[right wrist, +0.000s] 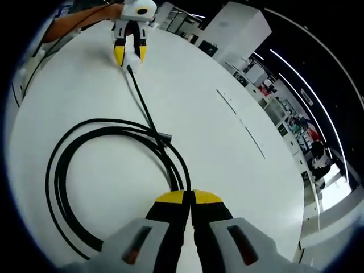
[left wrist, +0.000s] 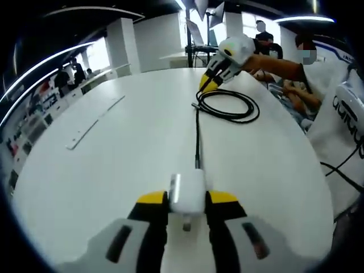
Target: Plug the desk Type‑C cable into the charger adapter.
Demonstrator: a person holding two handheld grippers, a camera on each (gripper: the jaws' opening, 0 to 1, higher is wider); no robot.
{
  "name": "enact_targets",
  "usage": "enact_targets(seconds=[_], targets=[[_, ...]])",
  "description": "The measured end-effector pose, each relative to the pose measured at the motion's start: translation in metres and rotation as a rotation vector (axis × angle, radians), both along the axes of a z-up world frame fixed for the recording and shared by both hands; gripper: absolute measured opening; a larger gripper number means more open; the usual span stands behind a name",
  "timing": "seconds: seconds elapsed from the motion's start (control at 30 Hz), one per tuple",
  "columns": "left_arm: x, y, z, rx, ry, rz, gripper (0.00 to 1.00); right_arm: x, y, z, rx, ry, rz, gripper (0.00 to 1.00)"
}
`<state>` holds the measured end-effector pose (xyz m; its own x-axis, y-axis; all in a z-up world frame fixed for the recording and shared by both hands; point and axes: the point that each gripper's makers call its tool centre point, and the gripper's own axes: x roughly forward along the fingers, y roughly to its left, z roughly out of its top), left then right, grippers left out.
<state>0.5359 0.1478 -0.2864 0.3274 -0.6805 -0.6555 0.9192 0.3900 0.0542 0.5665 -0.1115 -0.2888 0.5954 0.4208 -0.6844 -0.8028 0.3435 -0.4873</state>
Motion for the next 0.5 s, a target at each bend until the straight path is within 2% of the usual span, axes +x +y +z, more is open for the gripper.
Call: enact_targets(seconds=[0.4,0.5], targets=[[0.049,0.003,0.001,-0.006,0.002,0.013,0.25,0.033,0.004,-0.003,-0.001,-0.036,-0.036,0.02],[0.059,0.003,0.001,-0.016,0.009,0.020,0.25,0.054,0.007,-0.002,0.001,-0.051,-0.049,0.02]])
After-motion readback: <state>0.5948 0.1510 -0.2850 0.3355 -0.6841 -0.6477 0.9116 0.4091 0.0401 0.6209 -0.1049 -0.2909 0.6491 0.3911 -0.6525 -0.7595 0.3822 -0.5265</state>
